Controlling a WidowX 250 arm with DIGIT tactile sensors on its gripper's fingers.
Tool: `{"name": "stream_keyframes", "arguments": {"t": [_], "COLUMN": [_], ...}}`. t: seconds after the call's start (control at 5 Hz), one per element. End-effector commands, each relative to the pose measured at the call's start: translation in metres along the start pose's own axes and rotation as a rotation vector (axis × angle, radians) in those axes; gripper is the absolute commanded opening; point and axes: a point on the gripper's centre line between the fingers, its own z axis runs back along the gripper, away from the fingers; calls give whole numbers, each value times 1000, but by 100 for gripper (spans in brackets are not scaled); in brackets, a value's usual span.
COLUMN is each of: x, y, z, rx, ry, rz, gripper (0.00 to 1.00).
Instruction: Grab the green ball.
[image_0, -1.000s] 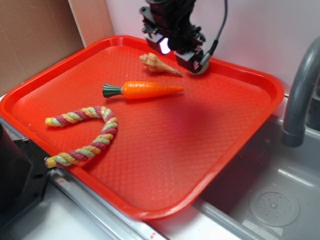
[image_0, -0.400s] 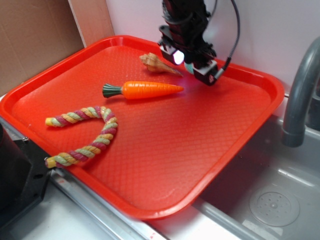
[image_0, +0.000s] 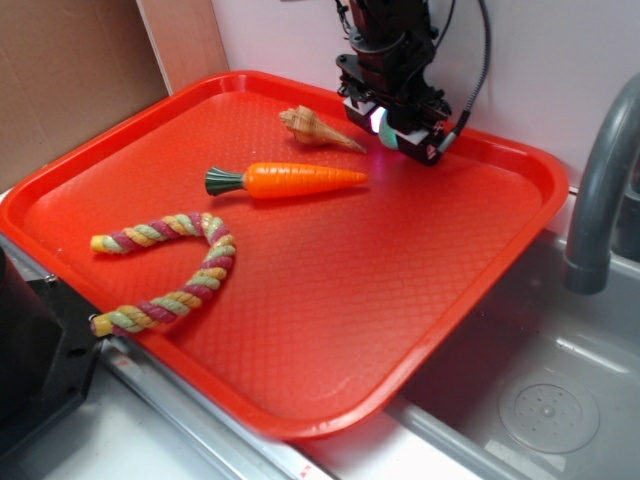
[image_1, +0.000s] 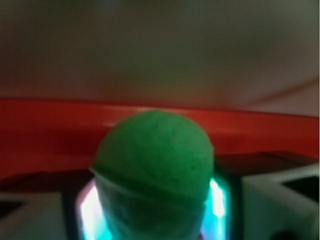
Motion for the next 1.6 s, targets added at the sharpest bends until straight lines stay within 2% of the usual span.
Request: {"name": "stream_keyframes", "arguments": {"t": [0.0, 0.2, 0.4, 0.6, 0.8, 1.0, 1.2, 1.4], "x": [-18, -33, -46, -57, -83, -115, -136, -145], "y": [14, 12, 10, 9, 23, 68, 101, 102], "z": [100, 135, 148, 160, 170, 170, 176, 189], "rx": [-49, -50, -96, -120, -60, 19, 44, 63], "ry": [0, 119, 207, 253, 301, 265, 234, 174], "rz": [36, 75, 117, 145, 304, 550, 802, 816], "gripper": [0, 0, 0, 0, 0, 0, 0, 0]}}
